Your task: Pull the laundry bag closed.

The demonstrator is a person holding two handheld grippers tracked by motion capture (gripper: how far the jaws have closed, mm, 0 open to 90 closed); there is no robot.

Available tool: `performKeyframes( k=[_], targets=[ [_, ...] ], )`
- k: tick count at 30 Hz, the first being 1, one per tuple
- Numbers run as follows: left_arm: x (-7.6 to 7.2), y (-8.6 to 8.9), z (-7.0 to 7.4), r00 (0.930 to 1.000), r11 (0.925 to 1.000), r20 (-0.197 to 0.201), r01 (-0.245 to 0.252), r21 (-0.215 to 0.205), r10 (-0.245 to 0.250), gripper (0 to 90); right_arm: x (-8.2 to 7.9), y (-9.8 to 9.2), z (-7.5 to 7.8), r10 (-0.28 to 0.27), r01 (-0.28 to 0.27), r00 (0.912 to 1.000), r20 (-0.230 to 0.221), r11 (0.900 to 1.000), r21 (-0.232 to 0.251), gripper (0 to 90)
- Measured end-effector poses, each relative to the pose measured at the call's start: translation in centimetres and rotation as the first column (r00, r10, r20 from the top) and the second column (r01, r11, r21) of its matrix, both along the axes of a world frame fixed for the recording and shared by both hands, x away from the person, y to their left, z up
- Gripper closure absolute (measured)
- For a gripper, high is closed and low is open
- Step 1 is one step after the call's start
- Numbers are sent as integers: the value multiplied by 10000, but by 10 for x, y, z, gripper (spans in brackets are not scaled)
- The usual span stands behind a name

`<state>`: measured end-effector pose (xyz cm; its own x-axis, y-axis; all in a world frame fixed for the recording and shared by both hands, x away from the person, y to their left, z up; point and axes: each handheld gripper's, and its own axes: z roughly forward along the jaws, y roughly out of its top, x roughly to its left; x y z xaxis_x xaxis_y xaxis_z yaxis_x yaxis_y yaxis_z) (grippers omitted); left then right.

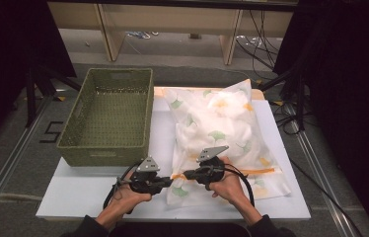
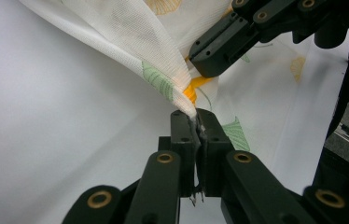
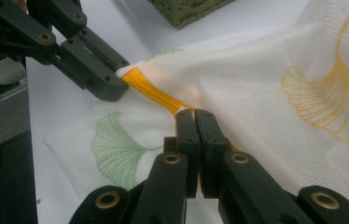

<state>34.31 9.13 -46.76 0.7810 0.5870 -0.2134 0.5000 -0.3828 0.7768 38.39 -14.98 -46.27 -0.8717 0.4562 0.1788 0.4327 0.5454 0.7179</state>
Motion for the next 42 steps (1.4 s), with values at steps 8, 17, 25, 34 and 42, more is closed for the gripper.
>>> performKeyframes(
  k=[8, 17, 25, 34, 42],
  targets=[
    [-1, -6, -2, 9998, 9999, -170, 80, -71, -81, 857, 4, -1, 0, -189, 185, 9997, 136, 9994, 304, 900],
    [0, -6, -4, 9997, 9998, -120, 194, 96, -193, 856, 7, 6, -5, -238, 235, 9997, 84, 9990, 384, 900],
    [1, -5, -4, 9998, 9998, -148, 157, 136, -155, 854, 8, 11, -12, -305, 308, 9995, -95, 9989, 353, 892],
    [1, -4, -6, 9996, 10000, -273, 45, 58, -44, 855, 8, 13, -14, -284, 288, 9994, -189, 9993, 225, 900],
    [0, -3, -5, 9997, 9996, -216, -71, 263, 77, 861, 5, 10, -11, -414, 415, 9991, -66, 9990, 181, 900]
  ],
)
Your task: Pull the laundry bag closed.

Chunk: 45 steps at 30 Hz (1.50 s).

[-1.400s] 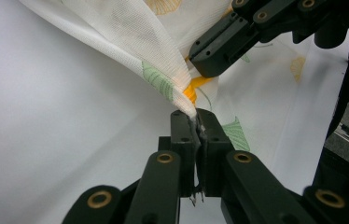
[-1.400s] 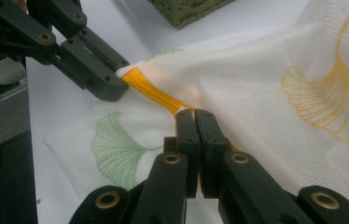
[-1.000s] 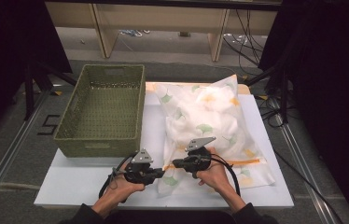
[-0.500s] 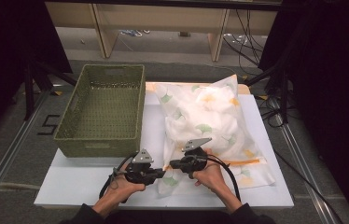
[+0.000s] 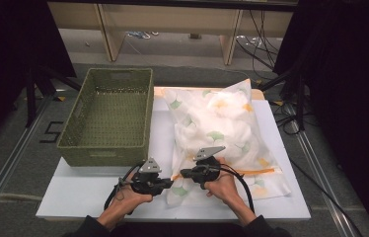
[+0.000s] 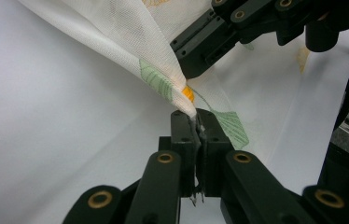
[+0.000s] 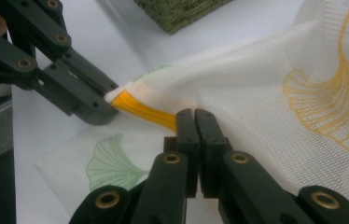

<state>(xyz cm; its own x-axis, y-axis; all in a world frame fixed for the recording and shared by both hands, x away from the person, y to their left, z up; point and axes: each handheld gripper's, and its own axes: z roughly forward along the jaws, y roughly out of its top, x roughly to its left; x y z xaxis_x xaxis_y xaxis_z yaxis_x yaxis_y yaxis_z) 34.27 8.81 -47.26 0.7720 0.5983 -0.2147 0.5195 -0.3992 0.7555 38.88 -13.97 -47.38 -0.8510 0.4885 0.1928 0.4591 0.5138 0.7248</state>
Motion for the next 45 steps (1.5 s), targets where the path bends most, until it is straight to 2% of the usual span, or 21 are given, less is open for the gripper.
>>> performKeyframes(
  k=[3, 4, 6, 10, 11, 12, 15, 17, 20, 21, 23, 25, 26, 29, 30, 31, 34, 35, 38, 40, 45],
  targets=[
    [1, 2, 1, 9999, 9998, 25, 167, 67, -167, 862, 0, -2, 0, 49, -48, 10000, -19, 10000, 41, 900],
    [0, 1, 2, 9999, 10000, 152, 59, 2, -59, 863, 0, -4, 0, -9, 10, 10000, -72, 9999, 152, 900],
    [0, 1, 3, 9999, 10000, 119, 45, -81, -44, 864, -2, -4, 0, -138, 140, 9998, -117, 9998, 167, 900],
    [0, 2, 4, 9997, 9998, 214, 139, -139, -136, 864, -3, -7, 2, -175, 174, 9998, 26, 9996, 239, 900],
    [-1, 1, 4, 10000, 9997, 79, 31, -234, -29, 864, -4, -7, 3, -234, 232, 9997, 57, 9994, 255, 900],
    [-1, 1, 4, 9998, 9998, 182, 128, -162, -125, 863, -4, -7, 3, -202, 201, 9998, 58, 9995, 262, 900],
    [4, 0, 0, 9999, 9982, -108, 44, -598, -51, 827, -4, -9, 4, -127, 125, 9999, 73, 9996, 272, 900],
    [11, 0, -7, 9990, 9982, -454, -78, -602, 51, 753, -4, -9, 5, -78, 74, 9999, 138, 9997, 252, 900],
    [16, -5, -11, 9967, 9957, -815, -105, -921, 30, 746, -5, -8, 6, -38, 34, 9999, 167, 9998, 213, 900],
    [15, -5, -10, 9972, 9936, -747, -106, -1125, 21, 760, -7, -7, 6, 9, -13, 9998, 191, 9997, 227, 900],
    [13, -4, -7, 9980, 9929, -614, -225, -1165, 154, 791, -8, -7, 7, 61, -66, 9998, 200, 9996, 264, 900],
    [14, -2, -6, 9985, 9945, -539, -173, -1031, 118, 810, -9, -7, 10, 56, -60, 9998, 176, 9997, 256, 900],
    [13, -2, -6, 9982, 9928, -561, -292, -1166, 228, 821, -10, -8, 12, 81, -88, 9996, 262, 9996, 274, 900],
    [13, -1, -6, 9990, 9947, -443, -109, -1021, 64, 835, -14, -10, 19, 72, -82, 9992, 381, 9996, 272, 900],
    [12, -3, -6, 9985, 9942, -526, -174, -1062, 119, 838, -13, -12, 20, 166, -177, 9982, 572, 9997, 184, 900],
    [11, -4, -5, 9987, 9948, -505, -151, -1006, 101, 843, -15, -12, 20, -65, 66, 9977, 667, 10000, -15, 900],
    [8, -7, -3, 9995, 9968, -313, -121, -794, 97, 846, -15, -12, 20, -80, 84, 9978, 661, 9999, -57, 900],
    [7, -8, -2, 9994, 9963, -339, -43, -855, 14, 850, -16, -12, 20, -142, 144, 9971, 743, 9999, -12, 900],
    [6, -11, -1, 9997, 9969, -130, 197, -760, -207, 853, -16, -15, 20, -127, 121, 9976, 684, 9999, 100, 900],
    [5, -12, 0, 9994, 9968, -238, 233, -760, -252, 855, -17, -17, 20, -299, 288, 9969, 726, 9994, 169, 900],
    [5, -11, -1, 9997, 9981, -87, 242, -558, -247, 854, -17, -17, 17, -167, 155, 9982, 579, 9997, 214, 900]
  ],
)
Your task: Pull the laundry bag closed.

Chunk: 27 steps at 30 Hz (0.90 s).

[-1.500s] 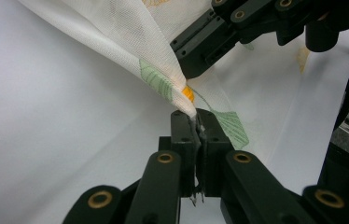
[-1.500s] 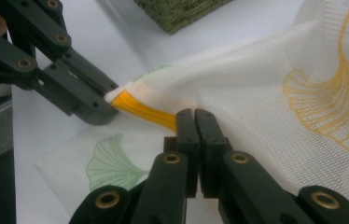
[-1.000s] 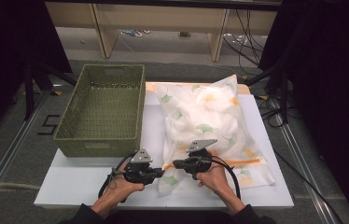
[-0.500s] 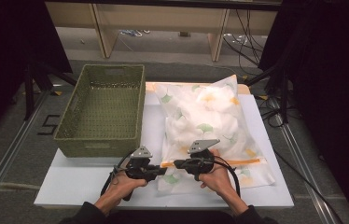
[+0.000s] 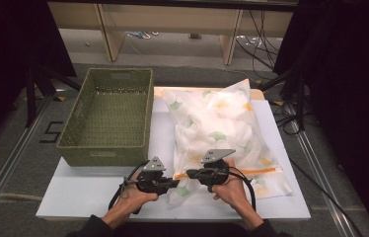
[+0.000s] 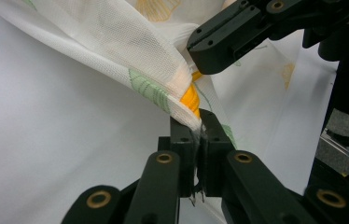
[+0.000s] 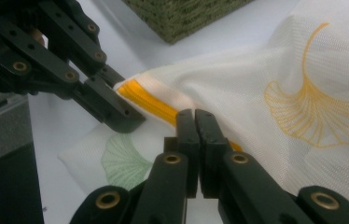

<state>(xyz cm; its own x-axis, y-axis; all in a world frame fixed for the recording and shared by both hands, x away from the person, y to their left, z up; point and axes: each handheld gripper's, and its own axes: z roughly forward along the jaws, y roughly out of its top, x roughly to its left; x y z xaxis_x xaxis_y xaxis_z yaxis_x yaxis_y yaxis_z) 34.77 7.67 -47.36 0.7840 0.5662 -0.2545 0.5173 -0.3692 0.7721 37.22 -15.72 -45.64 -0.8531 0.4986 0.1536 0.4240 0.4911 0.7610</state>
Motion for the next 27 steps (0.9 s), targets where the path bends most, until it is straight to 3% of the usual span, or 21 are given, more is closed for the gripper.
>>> performKeyframes(
  k=[3, 5, 7, 9, 10, 14, 16, 17, 18, 19, 20, 22, 23, 25, 27],
  targets=[
    [1, 0, -2, 9997, 9997, -224, -135, -221, 130, 828, 1, -1, -1, -52, 55, 9998, -173, 9998, 201, 900],
    [2, 1, -2, 10000, 10000, -63, 19, 38, -18, 818, 1, 1, -2, -9, 11, 9999, -132, 9999, 158, 900],
    [1, 0, -2, 9997, 10000, -234, -53, -20, 52, 819, 0, 2, -2, -2, 3, 9999, -153, 9999, 107, 900],
    [1, -2, -2, 10000, 10000, -90, -7, -29, 6, 820, -2, 6, -2, -13, 12, 9996, -277, 10000, -26, 900],
    [0, -2, -2, 9997, 10000, -222, -50, 59, 51, 820, -1, 7, -3, 0, 0, 10000, -30, 10000, -41, 900],
    [1, -2, -4, 9999, 10000, -116, -65, 42, 65, 813, -2, 6, -1, 18, -17, 9998, -181, 10000, 52, 900],
    [2, -2, -3, 9997, 10000, -223, 71, -46, -72, 802, -1, 5, 0, 6, -6, 9999, 132, 10000, -2, 900],
    [2, -2, -4, 9995, 9997, -197, -242, 70, 243, 776, -3, 6, 1, -28, 28, 10000, -72, 10000, 30, 900],
    [2, -2, -4, 9995, 9997, -197, -242, 70, 243, 733, -3, 6, 1, -28, 28, 10000, -72, 10000, 30, 900],
    [3, -3, -4, 9991, 9995, -299, -302, -129, 298, 733, -2, 5, 2, 23, -23, 10000, -15, 10000, -7, 900],
    [4, -1, -3, 9995, 9997, -229, -224, 13, 225, 737, -2, 4, 2, 64, -64, 10000, 60, 10000, -45, 900],
    [5, 0, -1, 9998, 9998, -82, -176, -132, 174, 800, -2, 1, 5, 73, -68, 9995, 292, 9998, -188, 900],
    [5, 0, -1, 9997, 9995, -159, -205, -259, 201, 803, -4, 0, 6, -100, 101, 9999, 141, 9999, -87, 900],
    [6, -1, -1, 9997, 9996, -239, 42, -268, -48, 797, -3, -3, 7, -39, 43, 9995, 321, 9999, -123, 900],
    [5, -2, -2, 9991, 9992, -413, -68, -386, 52, 778, -3, -5, 7, -9, 11, 9995, 309, 10000, -61, 900]
  ],
)
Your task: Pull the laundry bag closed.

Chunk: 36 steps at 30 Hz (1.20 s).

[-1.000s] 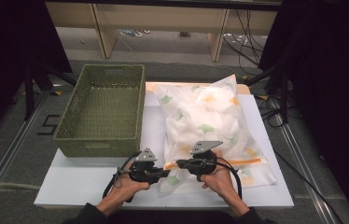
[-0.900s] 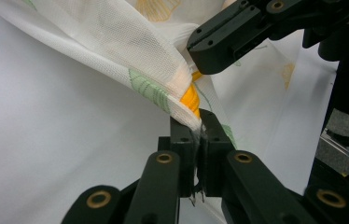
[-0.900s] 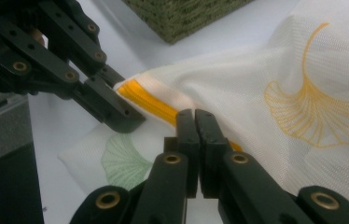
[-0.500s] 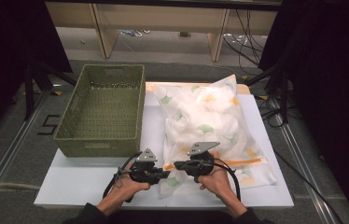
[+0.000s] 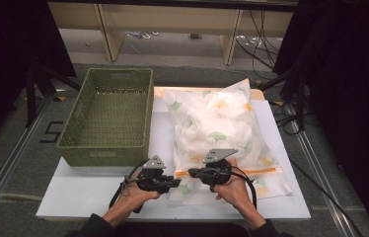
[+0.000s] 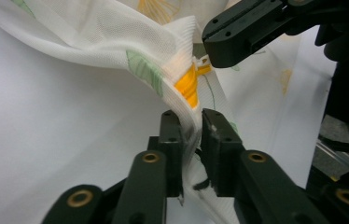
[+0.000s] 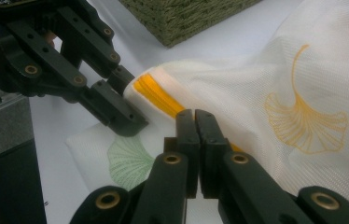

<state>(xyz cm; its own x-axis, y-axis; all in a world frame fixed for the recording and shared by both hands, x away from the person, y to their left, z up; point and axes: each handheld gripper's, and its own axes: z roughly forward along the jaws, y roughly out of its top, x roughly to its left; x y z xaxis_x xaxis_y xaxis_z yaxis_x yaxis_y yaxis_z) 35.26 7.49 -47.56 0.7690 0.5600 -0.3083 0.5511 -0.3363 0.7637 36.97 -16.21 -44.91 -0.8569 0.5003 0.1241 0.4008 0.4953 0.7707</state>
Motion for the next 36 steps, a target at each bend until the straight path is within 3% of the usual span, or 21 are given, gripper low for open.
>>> performKeyframes(
  k=[1, 4, 10, 11, 12, 13, 14, 15, 18, 20, 24, 26, 28, 36],
  targets=[
    [-1, 0, 0, 9999, 9999, 88, -60, 141, 59, 778, -2, 0, 0, -119, 119, 9998, -163, 9999, -14, 900],
    [-3, -2, 1, 10000, 9997, -23, 0, 261, 0, 862, 0, -1, -3, -93, 92, 9999, -86, 9999, -137, 900],
    [-8, -4, 2, 9985, 9981, 265, 474, 395, -485, 870, 1, 2, -9, -93, 86, 9996, -276, 9997, -231, 900],
    [-8, -4, 2, 9998, 9991, 87, 196, 373, -200, 803, 0, 2, -9, -14, 10, 9993, -364, 9999, -109, 900],
    [-6, -3, 2, 9999, 9996, -13, 141, 259, -140, 803, 0, 2, -9, -14, 10, 9993, -364, 9999, -109, 900],
    [-3, -1, 3, 10000, 10000, 16, -34, -24, 34, 717, 0, 3, -9, 2, -6, 9993, -376, 9999, -117, 900],
    [-1, 0, 3, 10000, 9998, -89, -10, -191, 9, 707, 0, 4, -10, -13, 10, 9995, -326, 9999, -104, 900],
    [1, 0, 3, 9997, 9990, -26, -246, -373, 246, 746, 0, 6, -11, 86, -92, 9993, -369, 9998, -170, 900],
    [1, 0, 2, 9987, 9980, -46, -516, -366, 515, 806, 0, 6, -12, 31, -42, 9990, -436, 9997, -255, 900],
    [-2, -1, 3, 9988, 9985, 48, -483, -265, 485, 854, 1, 5, -12, -127, 121, 9994, -315, 9997, -195, 900],
    [-7, -3, 3, 9995, 9995, 261, -160, 282, 153, 858, 0, 3, -11, -291, 286, 9991, -323, 9995, -161, 900],
    [-8, -3, 3, 9990, 9993, 254, -364, 110, 362, 859, 0, 3, -12, -313, 308, 9990, -328, 9994, -140, 900],
    [-9, -2, 3, 9993, 9993, 138, -338, 171, 336, 859, -1, 3, -11, -288, 282, 9991, -318, 9994, -181, 900],
    [-9, -2, 4, 9993, 9991, 310, -241, 336, 230, 863, -2, 2, -13, -521, 516, 9985, -170, 9983, -261, 900]
  ],
)
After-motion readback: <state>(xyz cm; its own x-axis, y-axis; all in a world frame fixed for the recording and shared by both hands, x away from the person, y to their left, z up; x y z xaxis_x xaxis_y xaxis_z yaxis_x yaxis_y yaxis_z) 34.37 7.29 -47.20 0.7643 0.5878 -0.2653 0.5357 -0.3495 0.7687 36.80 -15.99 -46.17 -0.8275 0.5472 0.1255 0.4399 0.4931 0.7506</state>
